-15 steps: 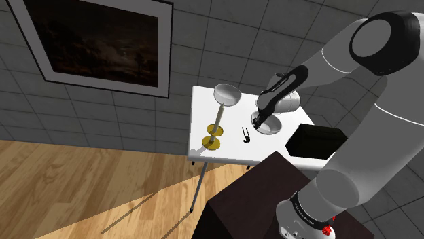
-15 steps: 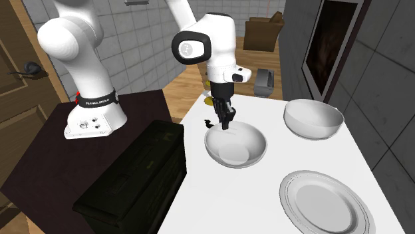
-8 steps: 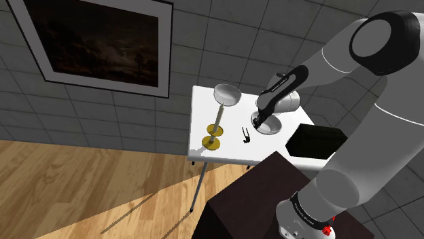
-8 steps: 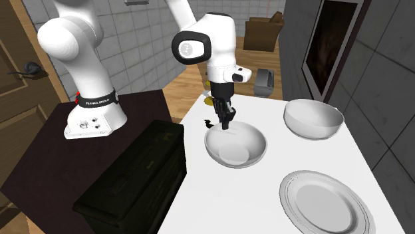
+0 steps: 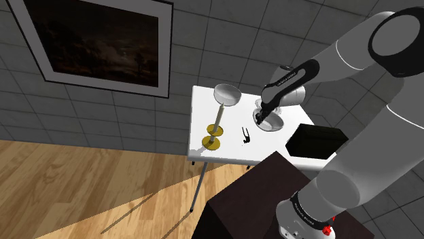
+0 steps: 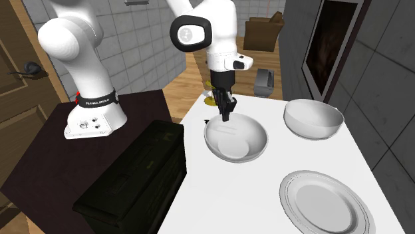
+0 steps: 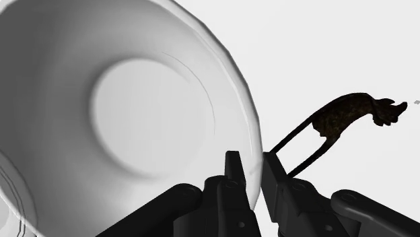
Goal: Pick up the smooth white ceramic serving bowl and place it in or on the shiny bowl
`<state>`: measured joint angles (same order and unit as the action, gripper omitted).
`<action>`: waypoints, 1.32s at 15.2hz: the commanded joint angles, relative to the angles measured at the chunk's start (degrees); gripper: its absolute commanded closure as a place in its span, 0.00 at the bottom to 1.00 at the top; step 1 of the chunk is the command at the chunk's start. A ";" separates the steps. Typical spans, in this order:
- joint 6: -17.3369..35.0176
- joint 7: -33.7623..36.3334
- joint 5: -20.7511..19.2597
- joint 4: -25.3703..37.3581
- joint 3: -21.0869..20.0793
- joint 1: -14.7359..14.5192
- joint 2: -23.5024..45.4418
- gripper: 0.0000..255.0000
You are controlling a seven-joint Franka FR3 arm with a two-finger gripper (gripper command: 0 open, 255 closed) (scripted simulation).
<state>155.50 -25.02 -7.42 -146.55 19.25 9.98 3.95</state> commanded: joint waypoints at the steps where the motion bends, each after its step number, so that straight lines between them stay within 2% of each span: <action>1: -1.89 0.52 -0.82 0.18 0.15 -0.12 -1.78 1.00; 20: -18.64 2.12 -4.13 4.25 -0.61 0.04 -14.75 1.00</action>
<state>137.80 -22.95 -11.40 -142.50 18.72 9.98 -10.04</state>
